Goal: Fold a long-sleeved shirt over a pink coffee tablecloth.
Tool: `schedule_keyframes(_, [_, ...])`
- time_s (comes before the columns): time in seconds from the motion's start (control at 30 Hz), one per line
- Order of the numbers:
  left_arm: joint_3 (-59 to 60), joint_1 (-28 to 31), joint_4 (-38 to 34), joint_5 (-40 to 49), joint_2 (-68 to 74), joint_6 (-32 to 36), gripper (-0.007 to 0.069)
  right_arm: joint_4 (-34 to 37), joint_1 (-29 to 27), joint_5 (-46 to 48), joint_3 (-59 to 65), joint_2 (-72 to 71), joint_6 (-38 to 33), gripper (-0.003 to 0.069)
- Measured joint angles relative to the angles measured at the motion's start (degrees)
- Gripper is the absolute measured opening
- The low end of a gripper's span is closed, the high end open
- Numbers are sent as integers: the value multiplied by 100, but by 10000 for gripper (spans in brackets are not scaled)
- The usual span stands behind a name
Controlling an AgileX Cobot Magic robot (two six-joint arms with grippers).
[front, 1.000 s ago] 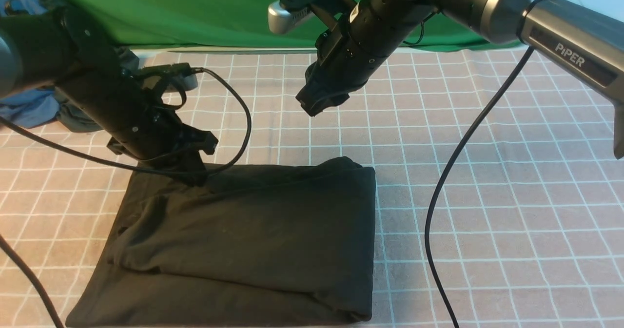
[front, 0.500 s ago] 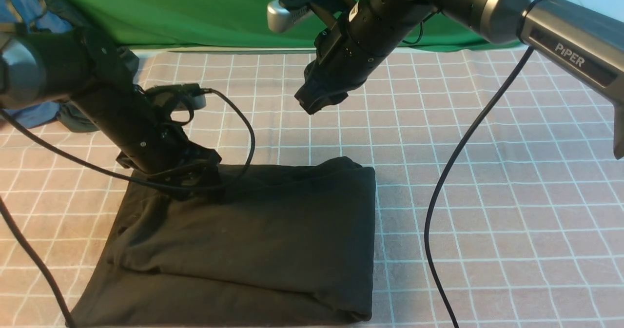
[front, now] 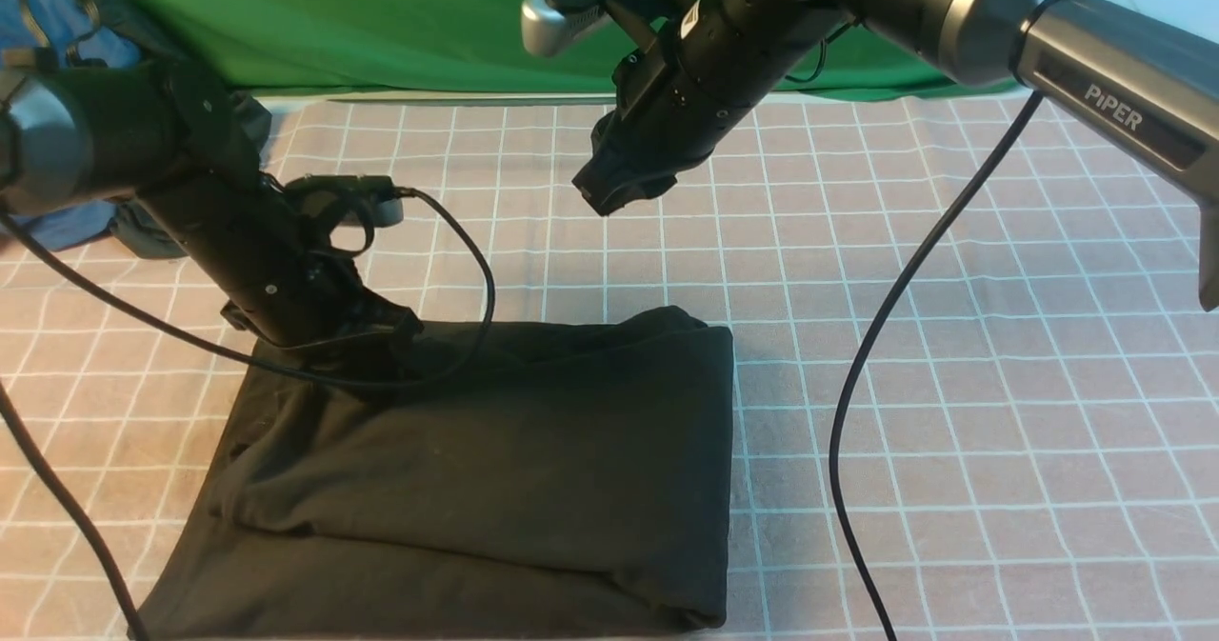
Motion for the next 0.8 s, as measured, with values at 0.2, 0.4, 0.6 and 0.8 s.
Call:
schedule_keyframes(0.2, [0,-5,155,-133,-381,10,13,0,0,-44,0,0,0,175])
schedule_keyframes(0.4, [0,-4,155,-663,-449,10,13,0,0,-87,0,0,0,181])
schedule_keyframes(0.6, [0,-4,166,-1021,-435,18,13,0,0,28,0,0,0,185])
schedule_keyframes(0.8, [0,-4,170,-1037,-435,23,15,-5,0,387,0,61,0,195])
